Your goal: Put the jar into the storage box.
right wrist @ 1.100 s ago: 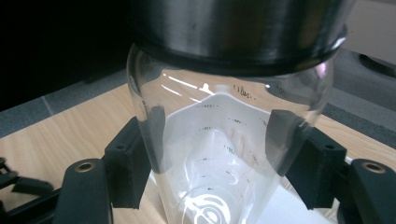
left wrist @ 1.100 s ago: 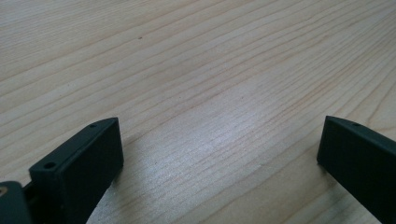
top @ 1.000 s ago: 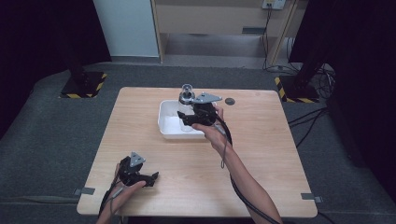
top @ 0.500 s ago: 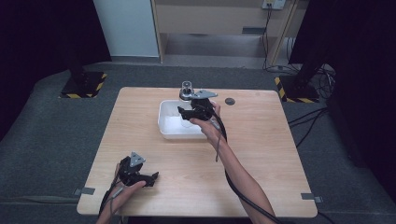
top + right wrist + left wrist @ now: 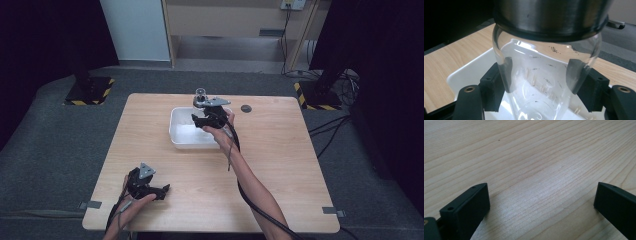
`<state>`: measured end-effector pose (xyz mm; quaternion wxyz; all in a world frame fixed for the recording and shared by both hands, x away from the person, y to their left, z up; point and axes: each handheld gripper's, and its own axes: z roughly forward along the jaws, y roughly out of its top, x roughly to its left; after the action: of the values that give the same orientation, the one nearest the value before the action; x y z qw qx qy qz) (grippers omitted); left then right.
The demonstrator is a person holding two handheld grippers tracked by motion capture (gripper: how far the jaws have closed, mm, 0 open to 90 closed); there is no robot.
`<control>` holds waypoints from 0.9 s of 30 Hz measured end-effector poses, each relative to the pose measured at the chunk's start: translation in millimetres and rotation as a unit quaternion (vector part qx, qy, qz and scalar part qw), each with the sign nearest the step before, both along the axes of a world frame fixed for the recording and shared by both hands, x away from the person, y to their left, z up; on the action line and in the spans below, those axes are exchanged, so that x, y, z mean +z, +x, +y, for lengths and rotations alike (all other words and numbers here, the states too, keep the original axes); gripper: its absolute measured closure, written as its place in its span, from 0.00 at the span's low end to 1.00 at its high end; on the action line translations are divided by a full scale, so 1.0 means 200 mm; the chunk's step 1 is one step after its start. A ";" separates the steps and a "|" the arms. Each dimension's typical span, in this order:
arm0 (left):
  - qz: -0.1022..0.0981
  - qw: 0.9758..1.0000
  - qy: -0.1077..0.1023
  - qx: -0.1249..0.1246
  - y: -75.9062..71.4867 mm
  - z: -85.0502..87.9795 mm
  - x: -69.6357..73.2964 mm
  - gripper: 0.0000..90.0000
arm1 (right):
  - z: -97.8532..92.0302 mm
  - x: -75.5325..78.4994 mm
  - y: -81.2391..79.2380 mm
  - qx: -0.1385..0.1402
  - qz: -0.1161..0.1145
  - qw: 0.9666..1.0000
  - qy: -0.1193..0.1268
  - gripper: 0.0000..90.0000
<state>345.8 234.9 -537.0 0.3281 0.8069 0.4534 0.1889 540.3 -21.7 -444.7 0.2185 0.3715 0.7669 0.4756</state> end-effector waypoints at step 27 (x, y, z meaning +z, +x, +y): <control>0.000 1.000 0.000 0.000 0.00 0.00 0.00 0.00 | 0.02 -0.13 0.04 -0.009 0.001 1.000 0.012 0.35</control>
<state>345.8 234.9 -537.0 0.3282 0.8069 0.4532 0.1890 548.1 -17.5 -471.5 0.2177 0.3814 0.7578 0.4825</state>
